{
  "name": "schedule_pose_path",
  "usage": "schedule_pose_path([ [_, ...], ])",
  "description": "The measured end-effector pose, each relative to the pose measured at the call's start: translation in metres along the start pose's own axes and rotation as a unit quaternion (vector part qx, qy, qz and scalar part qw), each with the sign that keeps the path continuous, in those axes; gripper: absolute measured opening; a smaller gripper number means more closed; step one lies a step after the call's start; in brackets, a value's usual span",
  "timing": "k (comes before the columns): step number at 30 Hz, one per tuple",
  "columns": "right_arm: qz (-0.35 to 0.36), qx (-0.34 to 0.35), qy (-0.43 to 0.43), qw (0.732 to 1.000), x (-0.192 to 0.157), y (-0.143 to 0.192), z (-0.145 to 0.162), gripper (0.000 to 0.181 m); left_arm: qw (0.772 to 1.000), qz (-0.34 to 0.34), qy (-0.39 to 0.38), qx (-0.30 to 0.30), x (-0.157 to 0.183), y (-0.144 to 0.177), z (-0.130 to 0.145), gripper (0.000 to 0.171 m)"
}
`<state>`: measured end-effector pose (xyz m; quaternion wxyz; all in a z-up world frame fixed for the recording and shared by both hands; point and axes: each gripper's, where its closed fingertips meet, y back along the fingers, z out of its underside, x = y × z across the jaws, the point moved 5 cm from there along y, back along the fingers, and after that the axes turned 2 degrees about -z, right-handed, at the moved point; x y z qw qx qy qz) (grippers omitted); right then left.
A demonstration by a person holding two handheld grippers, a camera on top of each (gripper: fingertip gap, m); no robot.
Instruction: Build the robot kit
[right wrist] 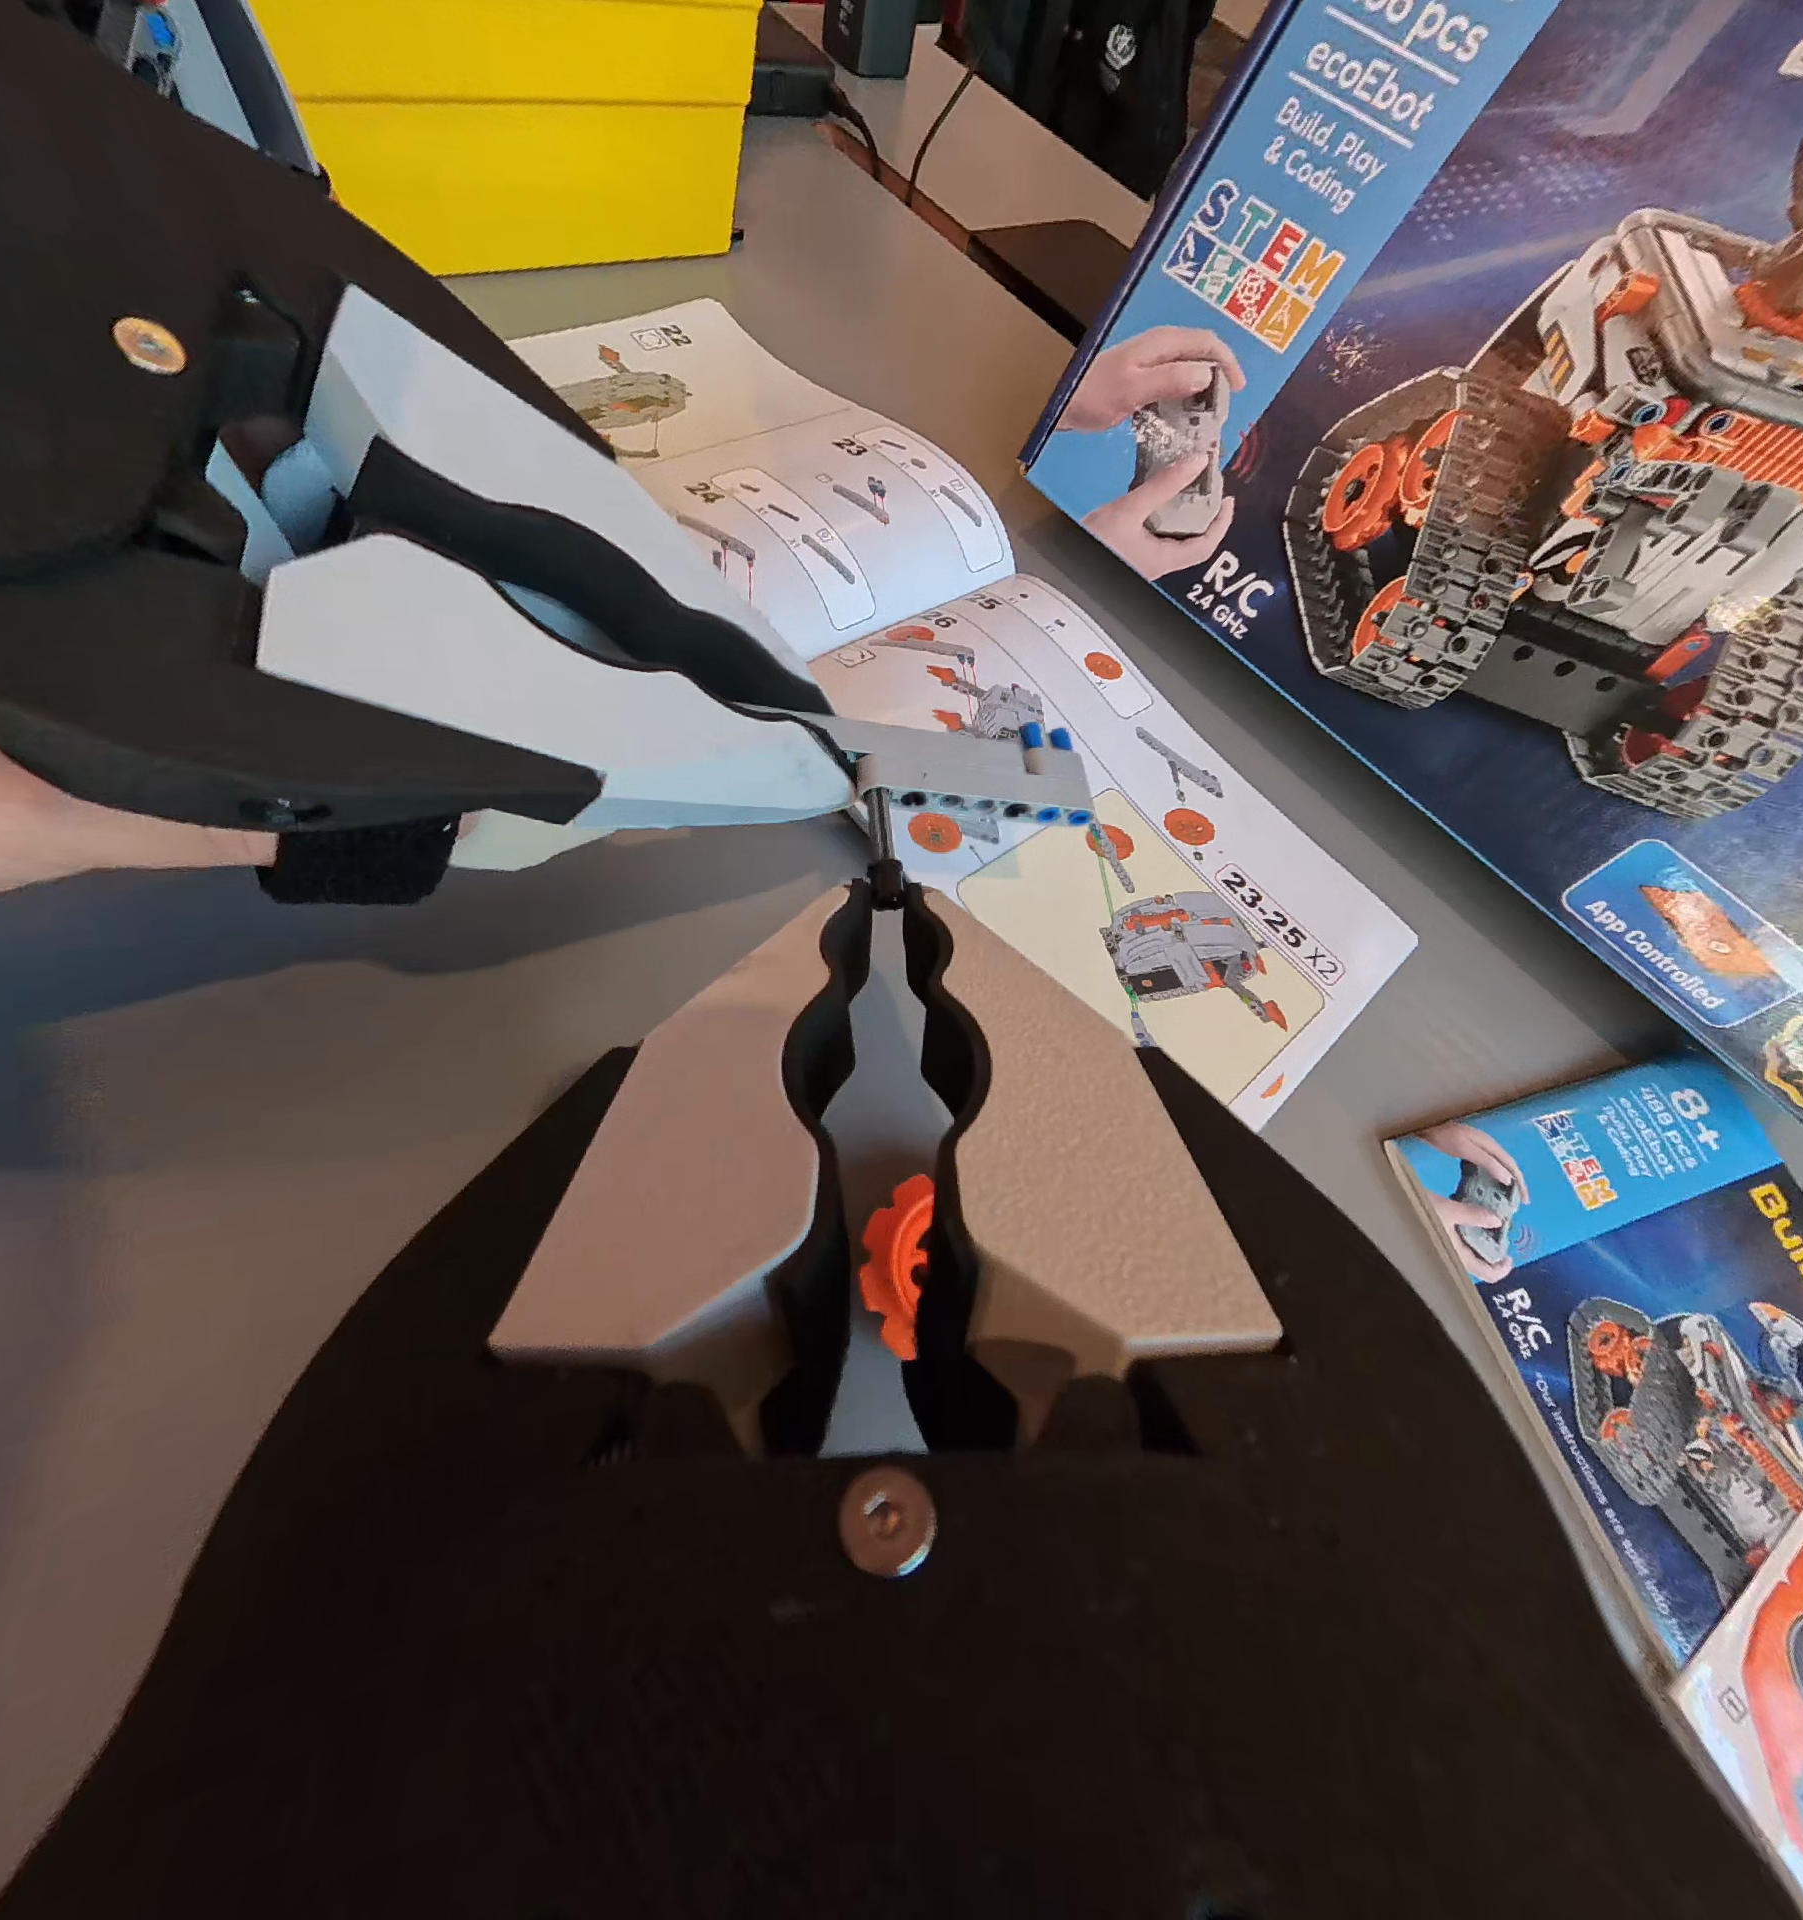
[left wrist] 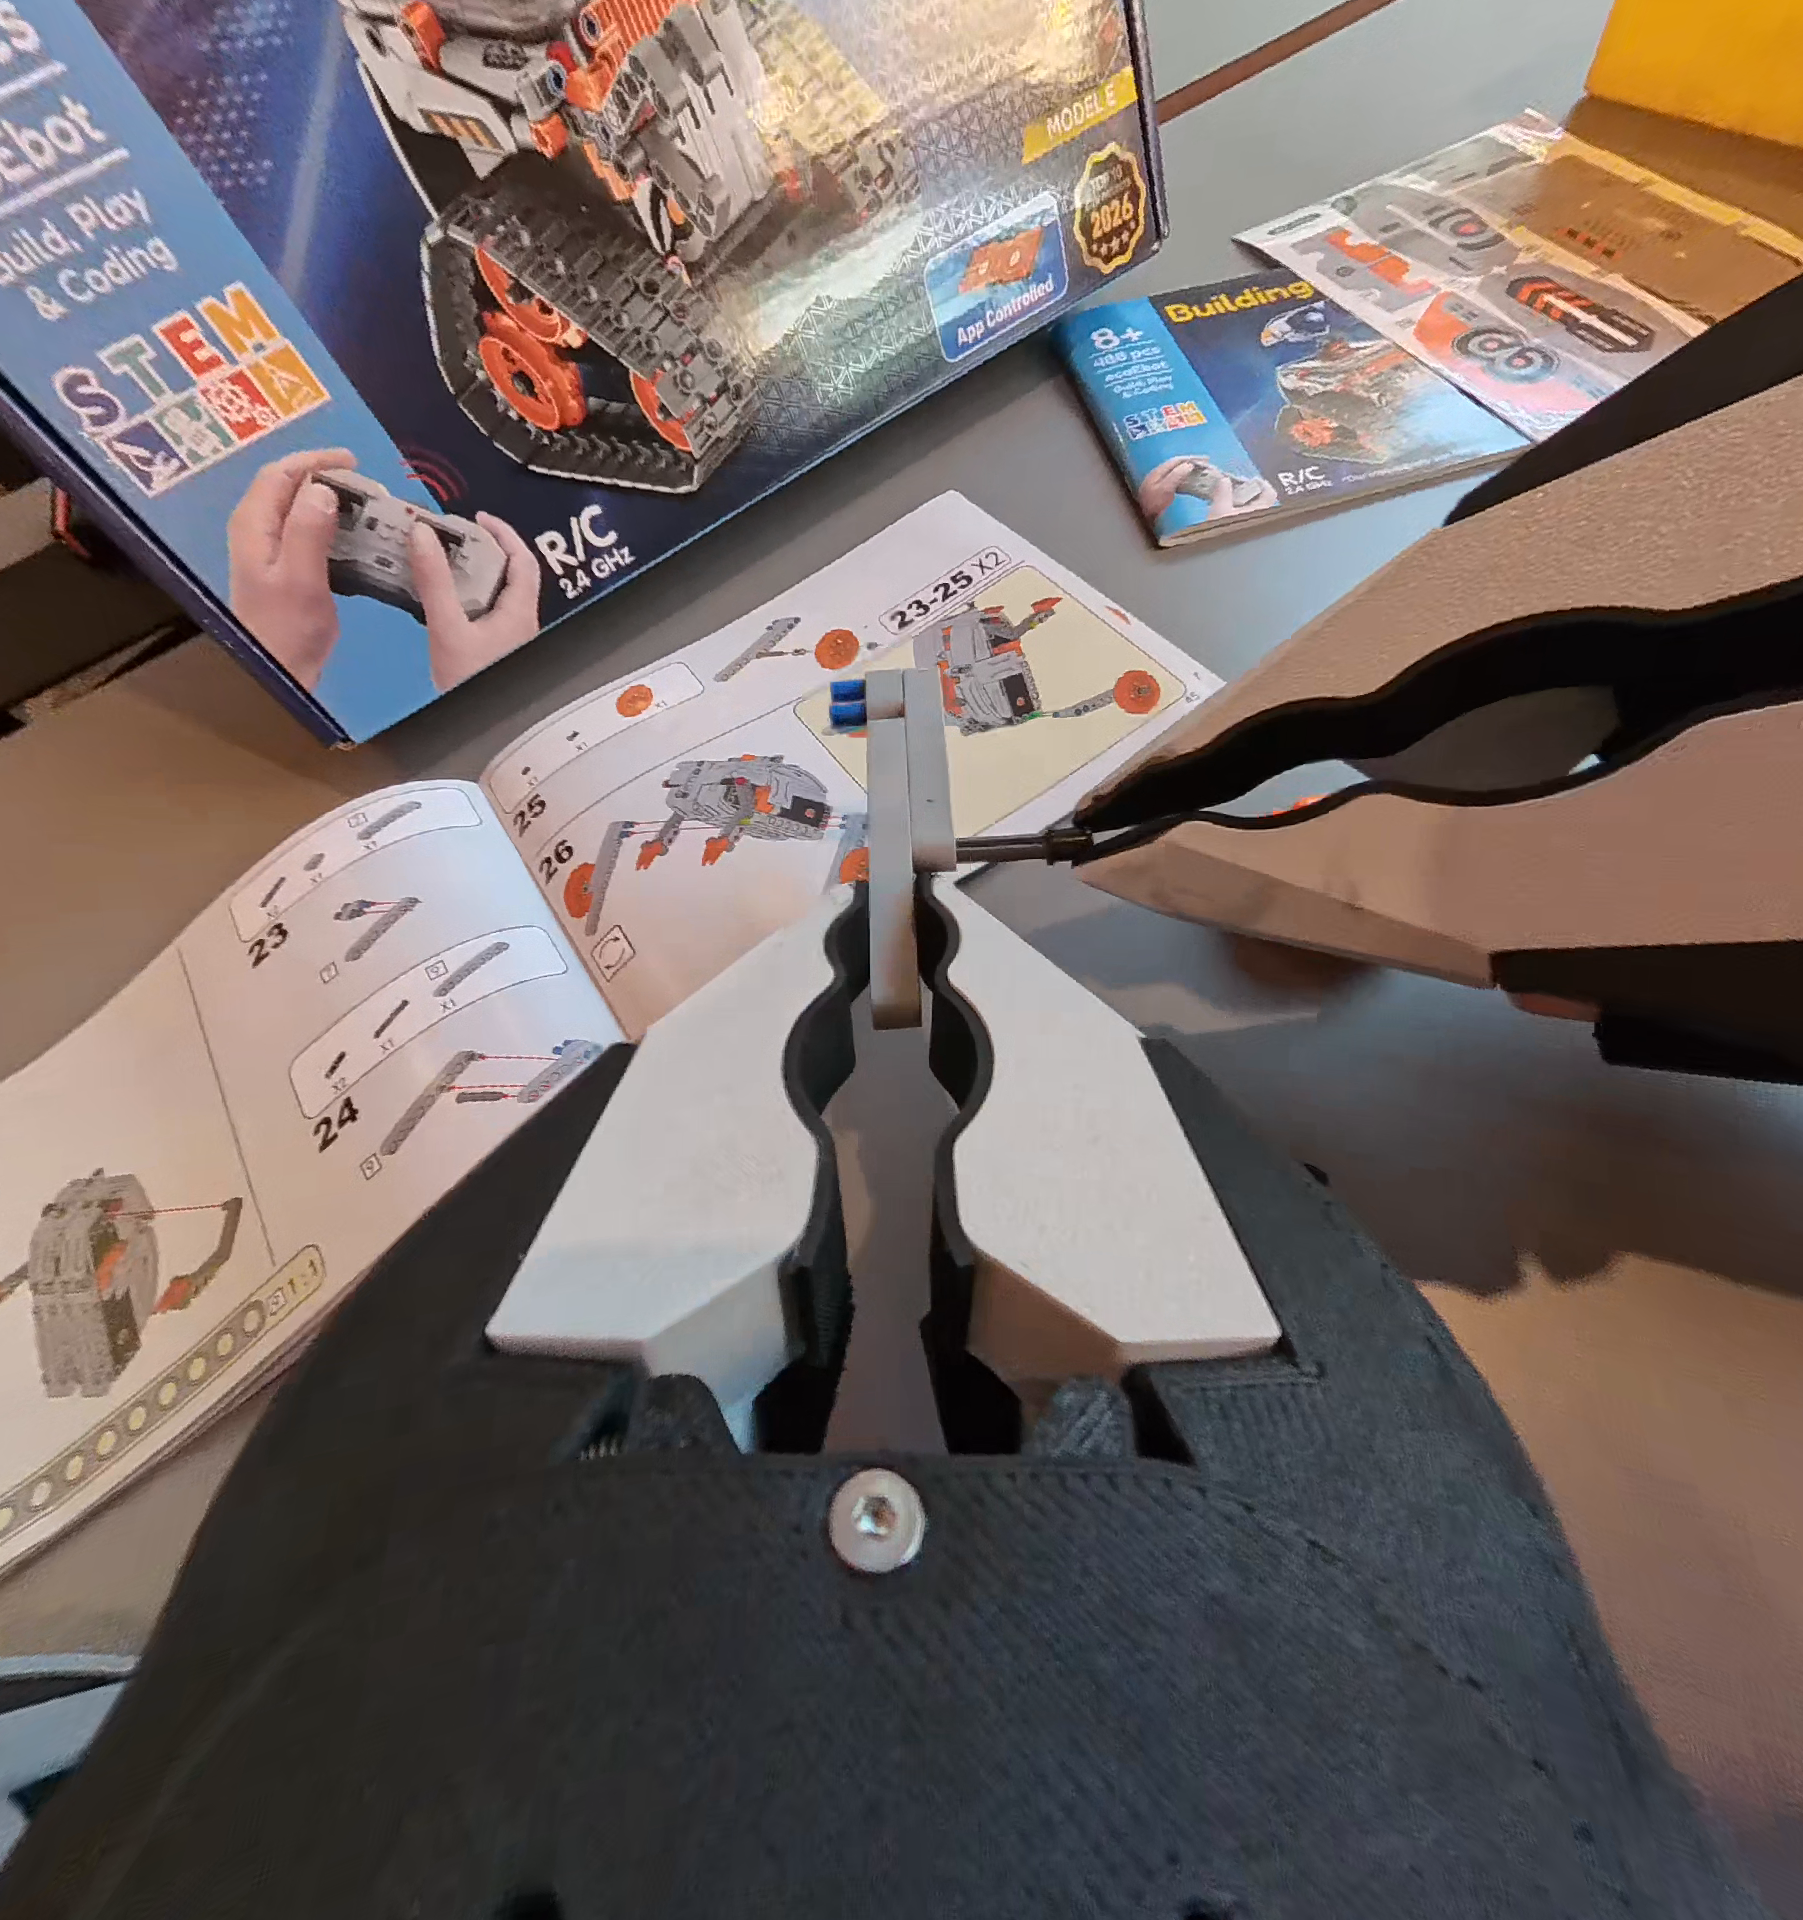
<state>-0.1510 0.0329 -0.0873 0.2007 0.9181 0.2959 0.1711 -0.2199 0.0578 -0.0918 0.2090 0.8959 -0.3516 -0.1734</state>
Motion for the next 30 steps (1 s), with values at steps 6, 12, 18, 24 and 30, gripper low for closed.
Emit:
schedule_pose_path([
  [6,0.009,0.009,0.003,1.0,-0.002,0.001,-0.005,0.004,1.0,0.008,0.006,0.011,0.0,0.005,0.0,0.007],
  [12,0.014,0.008,0.019,1.0,-0.003,0.001,-0.005,0.004,1.0,0.006,-0.011,0.011,0.002,0.007,-0.001,0.007],
  [18,0.019,0.007,0.048,0.999,-0.006,0.0,-0.008,0.004,0.999,0.025,-0.018,0.013,0.009,0.008,-0.004,0.006],
  [24,-0.016,0.019,0.063,0.998,-0.006,0.002,-0.002,0.016,0.999,0.041,0.017,0.026,-0.001,0.01,-0.002,0.006],
  [30,-0.052,0.067,0.054,0.995,0.001,0.019,-0.001,0.018,0.993,0.078,0.086,0.034,-0.018,0.015,0.004,0.006],
])
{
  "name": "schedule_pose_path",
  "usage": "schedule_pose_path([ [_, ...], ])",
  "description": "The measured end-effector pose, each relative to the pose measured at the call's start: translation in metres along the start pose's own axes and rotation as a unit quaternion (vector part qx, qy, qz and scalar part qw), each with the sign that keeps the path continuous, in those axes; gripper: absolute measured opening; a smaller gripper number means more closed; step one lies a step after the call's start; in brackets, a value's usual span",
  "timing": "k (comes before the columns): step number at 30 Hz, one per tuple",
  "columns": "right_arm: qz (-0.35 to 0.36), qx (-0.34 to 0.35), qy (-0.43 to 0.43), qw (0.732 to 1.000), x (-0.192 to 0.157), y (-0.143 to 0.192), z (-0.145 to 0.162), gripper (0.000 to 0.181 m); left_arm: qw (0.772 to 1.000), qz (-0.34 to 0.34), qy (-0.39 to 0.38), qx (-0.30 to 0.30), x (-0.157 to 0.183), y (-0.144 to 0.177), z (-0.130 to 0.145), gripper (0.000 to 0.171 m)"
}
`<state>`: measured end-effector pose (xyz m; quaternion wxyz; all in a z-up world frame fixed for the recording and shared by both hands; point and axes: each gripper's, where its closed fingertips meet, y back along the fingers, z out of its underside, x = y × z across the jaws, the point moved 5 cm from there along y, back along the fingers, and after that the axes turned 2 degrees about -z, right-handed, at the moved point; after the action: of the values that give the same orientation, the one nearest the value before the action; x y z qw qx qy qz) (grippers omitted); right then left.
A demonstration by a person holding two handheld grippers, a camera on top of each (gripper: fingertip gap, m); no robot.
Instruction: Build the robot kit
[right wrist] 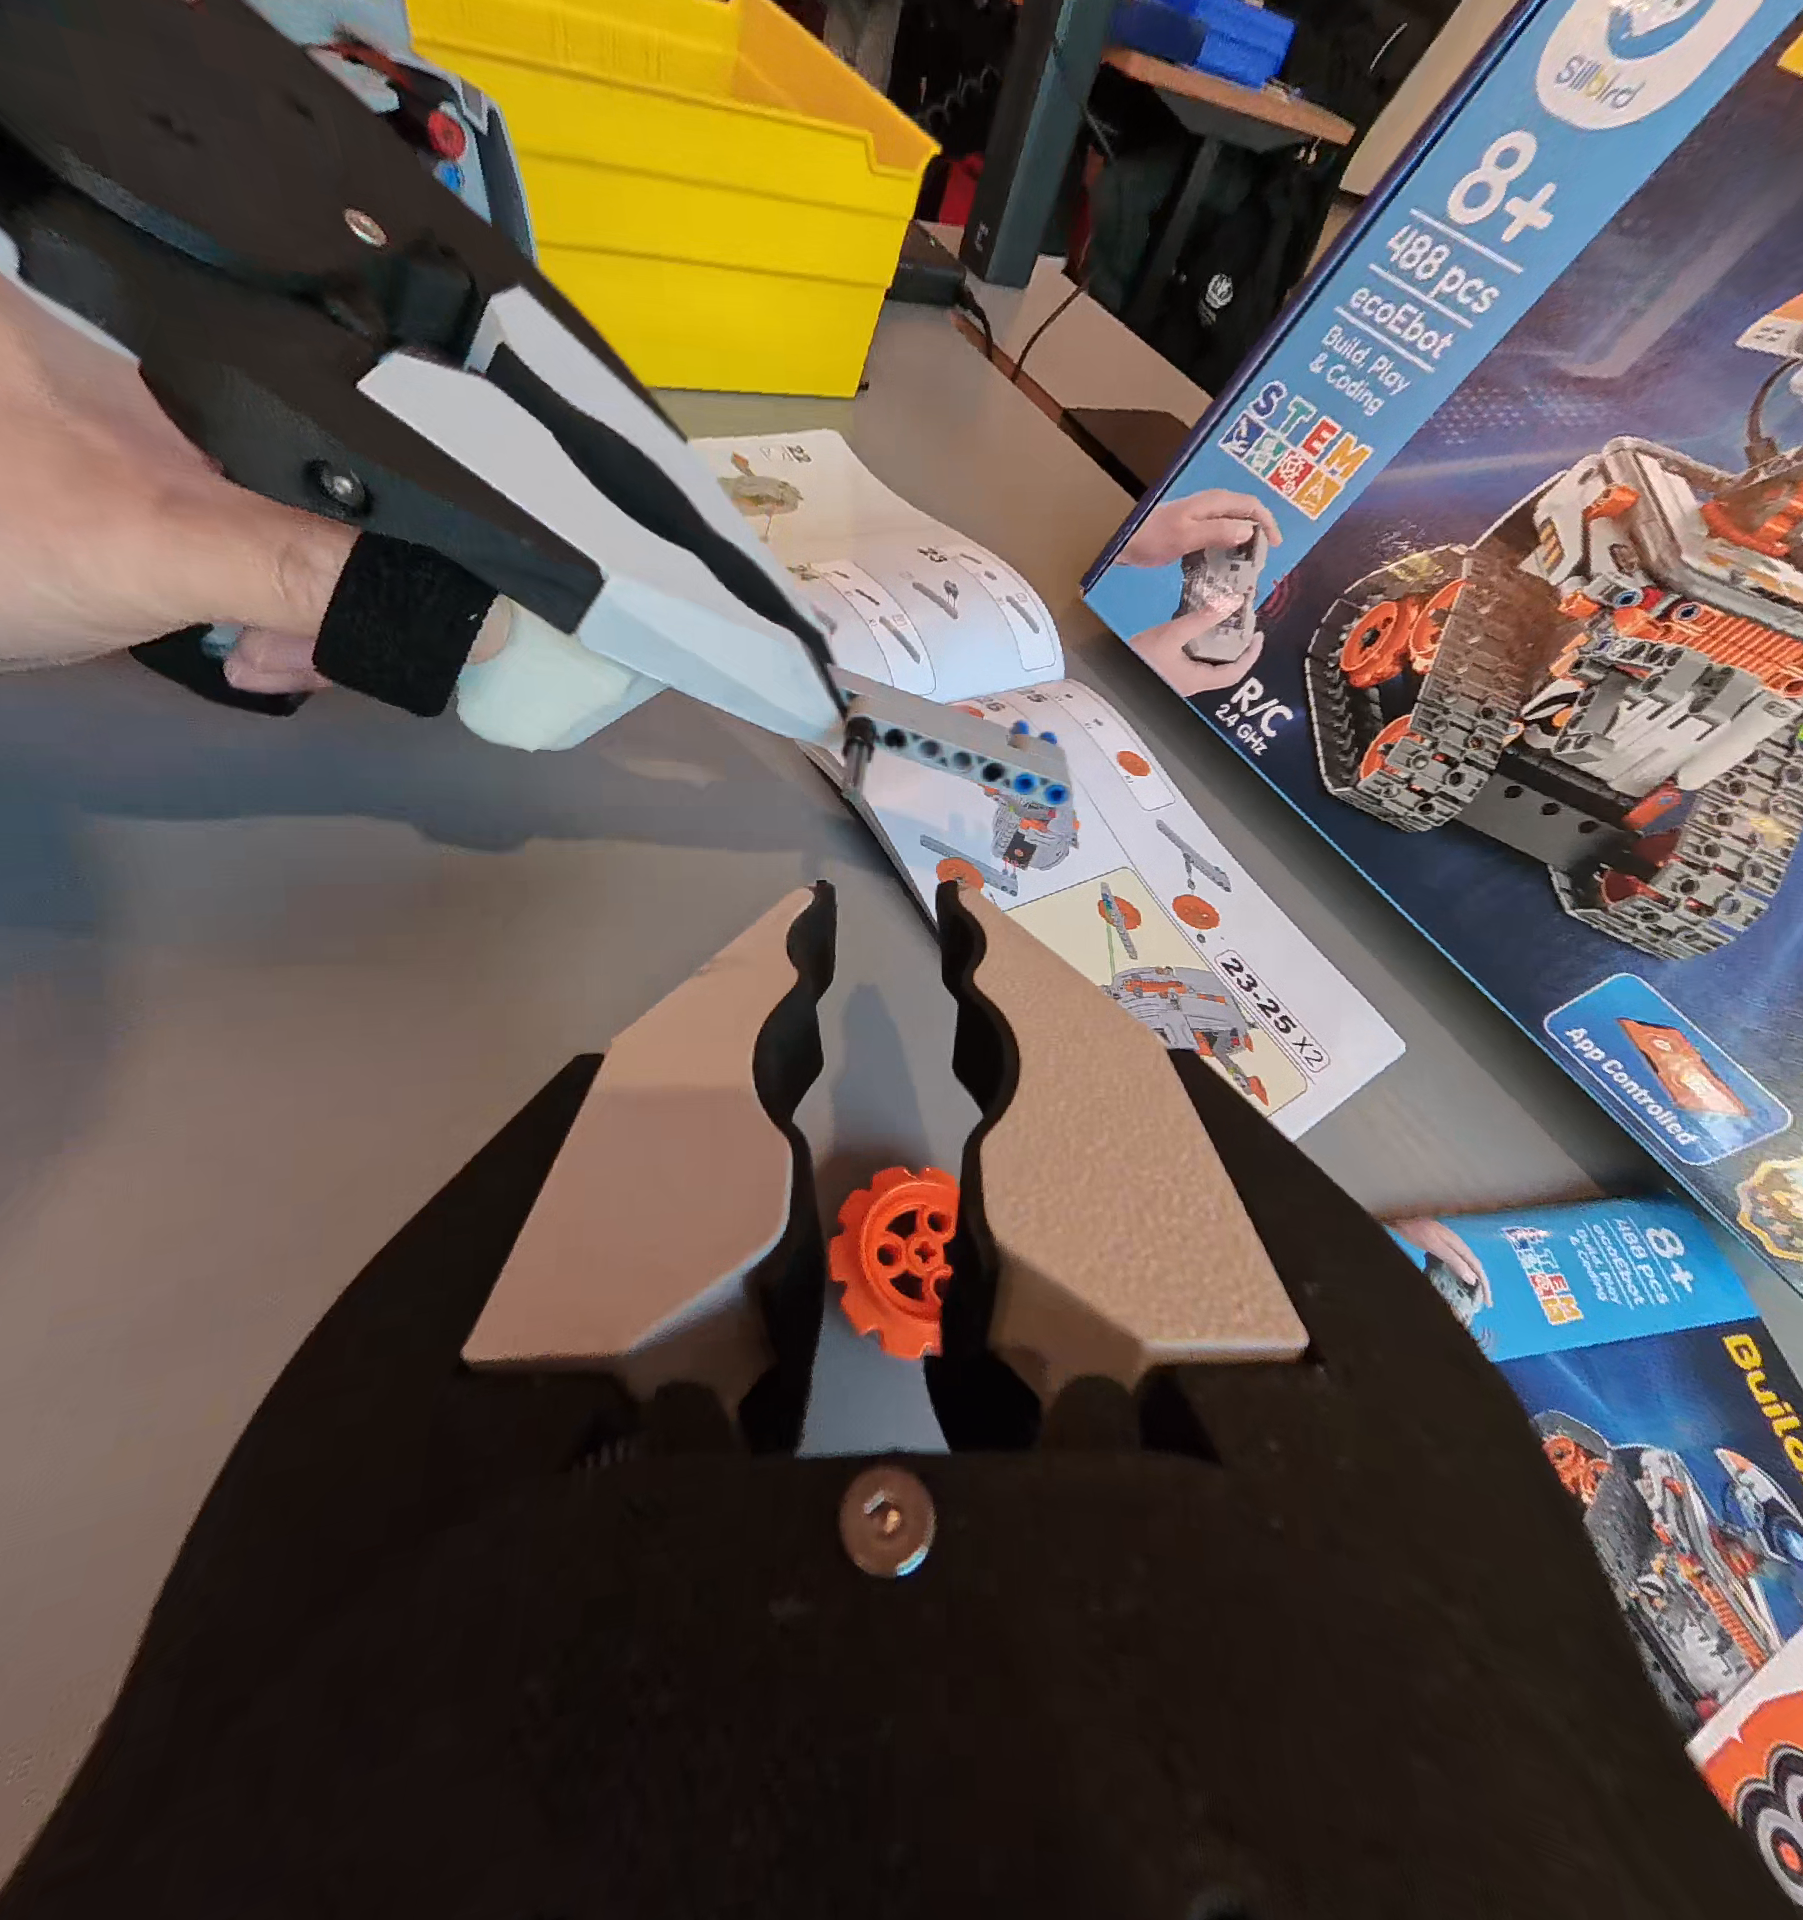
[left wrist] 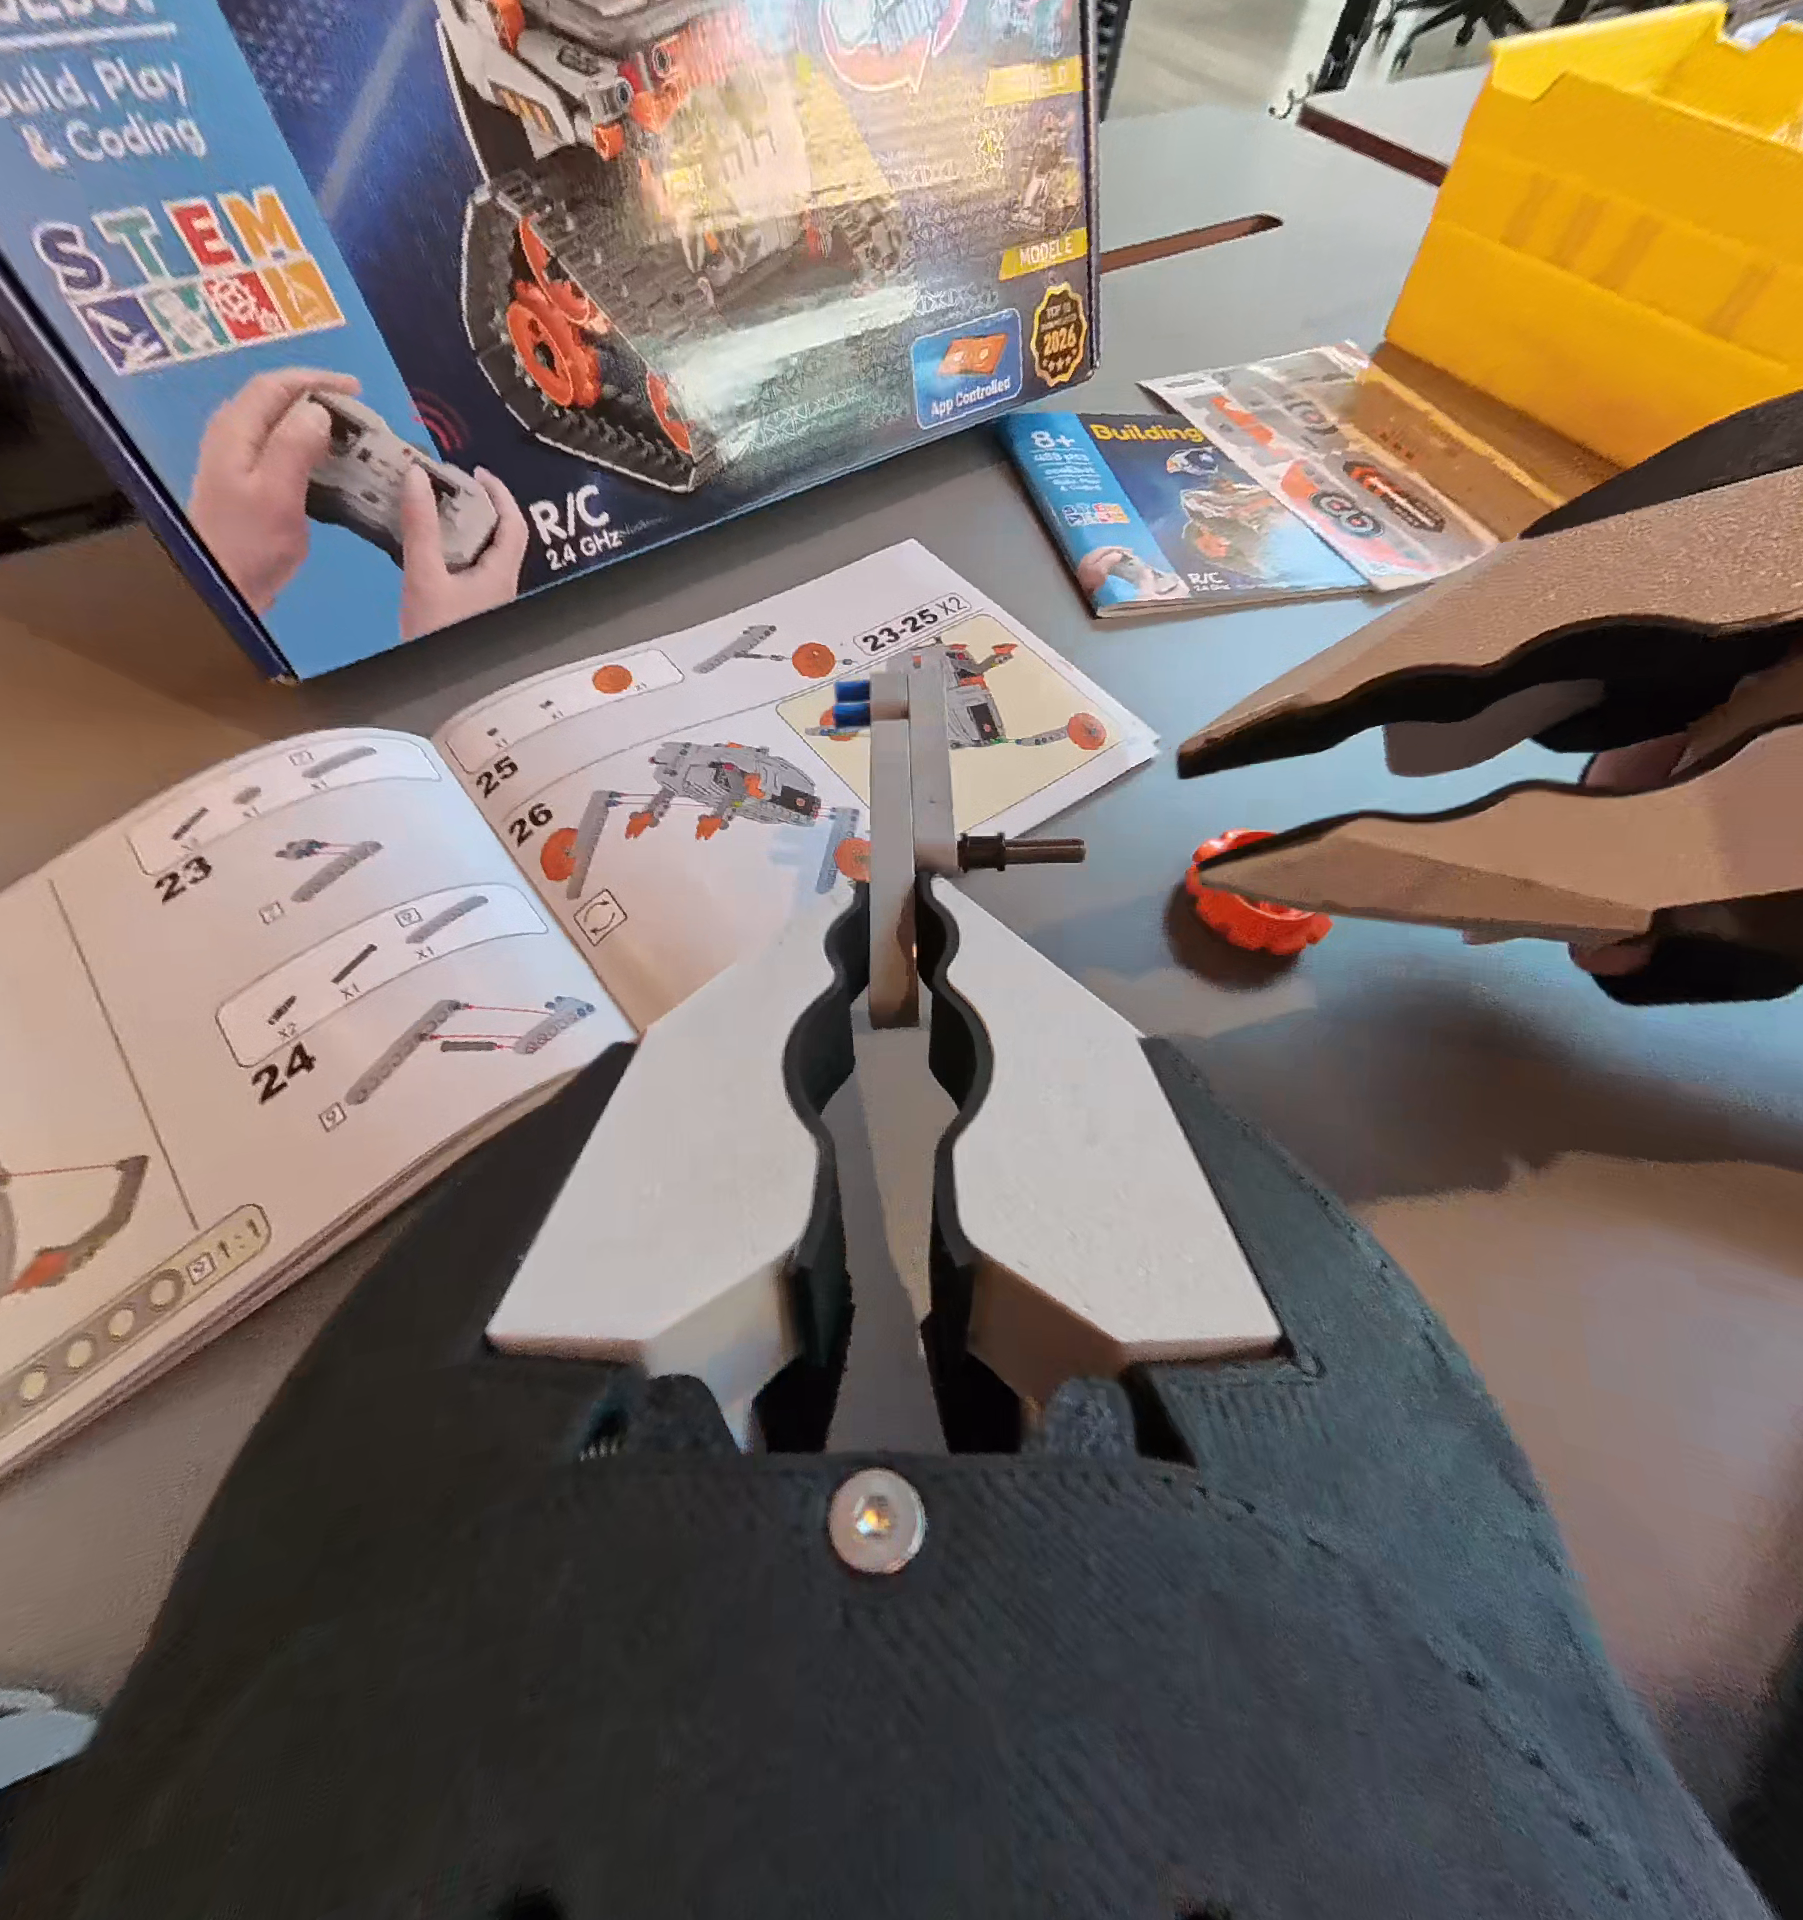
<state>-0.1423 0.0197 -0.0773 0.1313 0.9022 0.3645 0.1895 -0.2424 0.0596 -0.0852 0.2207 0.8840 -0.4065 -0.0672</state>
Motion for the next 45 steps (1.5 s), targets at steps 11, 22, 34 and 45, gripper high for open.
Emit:
schedule_pose_path([
  [11,-0.04,0.021,-0.089,0.995,-0.007,-0.008,-0.005,0.019,0.999,0.001,-0.039,-0.001,0.015,-0.002,0.0,0.006],
  [22,-0.051,0.003,-0.125,0.991,0.001,-0.008,-0.002,0.002,0.998,0.022,-0.052,0.014,0.026,-0.003,-0.002,0.008],
  [34,-0.062,0.003,-0.102,0.993,0.004,0.0,-0.004,0.002,0.997,0.057,-0.047,0.018,0.032,-0.001,-0.003,0.015],
  [45,-0.083,-0.001,-0.099,0.992,0.009,0.014,0.004,0.002,0.983,0.167,0.077,0.02,0.03,0.008,-0.008,0.023],
])
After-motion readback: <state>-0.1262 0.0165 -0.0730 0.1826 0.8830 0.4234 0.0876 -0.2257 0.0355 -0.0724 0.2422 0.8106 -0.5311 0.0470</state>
